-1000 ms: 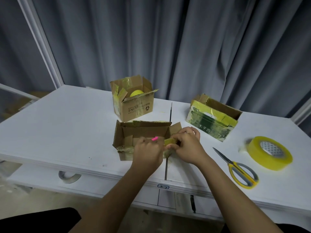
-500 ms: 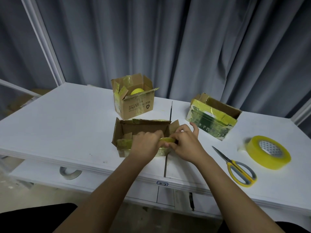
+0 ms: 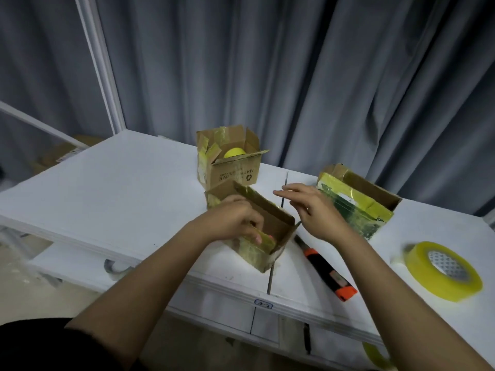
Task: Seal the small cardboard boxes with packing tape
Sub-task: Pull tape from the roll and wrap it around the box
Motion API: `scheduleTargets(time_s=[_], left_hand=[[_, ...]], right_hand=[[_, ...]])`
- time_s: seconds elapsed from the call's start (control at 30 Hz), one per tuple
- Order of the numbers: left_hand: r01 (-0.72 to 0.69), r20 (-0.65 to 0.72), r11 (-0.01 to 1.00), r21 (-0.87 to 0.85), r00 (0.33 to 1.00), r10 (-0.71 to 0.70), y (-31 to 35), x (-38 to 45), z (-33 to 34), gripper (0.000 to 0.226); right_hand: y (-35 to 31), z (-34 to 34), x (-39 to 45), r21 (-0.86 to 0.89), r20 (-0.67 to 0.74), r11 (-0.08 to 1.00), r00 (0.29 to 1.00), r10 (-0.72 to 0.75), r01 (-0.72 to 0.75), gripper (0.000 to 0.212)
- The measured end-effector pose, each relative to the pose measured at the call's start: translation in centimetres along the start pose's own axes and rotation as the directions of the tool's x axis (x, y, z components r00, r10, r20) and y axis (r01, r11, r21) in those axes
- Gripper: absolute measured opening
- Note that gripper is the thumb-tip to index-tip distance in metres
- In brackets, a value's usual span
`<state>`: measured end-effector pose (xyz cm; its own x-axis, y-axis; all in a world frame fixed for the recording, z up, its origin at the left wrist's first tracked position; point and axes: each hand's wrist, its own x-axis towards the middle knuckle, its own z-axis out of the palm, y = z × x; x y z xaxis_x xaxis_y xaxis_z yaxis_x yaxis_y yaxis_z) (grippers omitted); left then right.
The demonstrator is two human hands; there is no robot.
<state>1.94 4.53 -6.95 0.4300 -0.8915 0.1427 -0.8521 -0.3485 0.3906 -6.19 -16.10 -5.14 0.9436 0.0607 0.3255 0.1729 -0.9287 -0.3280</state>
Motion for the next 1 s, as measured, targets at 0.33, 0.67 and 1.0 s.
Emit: scheduleTargets(time_s=[0.33,0.67,1.0], left_hand=[[0.148,-0.075,0.821,0.552,0.989,-0.128,-2.3,-4.1,-2.9,0.032],[0.190,-0.207,0.953,0.237,0.968,-0.142,1.5,-3.3,-1.0,0.052],[0.217,-0.138,0.969,0.115,0.970,-0.200,2.8,1.5,2.2,0.020]], right_hand=[[-0.9,2.4,5.4,-0.489,0.212,0.788,0.927,-0.309,0.375,0.024],[-2.4,3.4,-0.8,-0.211,0.114,0.976,0.990,0.082,-0.056,0.088],[-1.6,3.5,-3.5,0.001,0.007,0.962,0.962,0.272,-0.272,0.014]])
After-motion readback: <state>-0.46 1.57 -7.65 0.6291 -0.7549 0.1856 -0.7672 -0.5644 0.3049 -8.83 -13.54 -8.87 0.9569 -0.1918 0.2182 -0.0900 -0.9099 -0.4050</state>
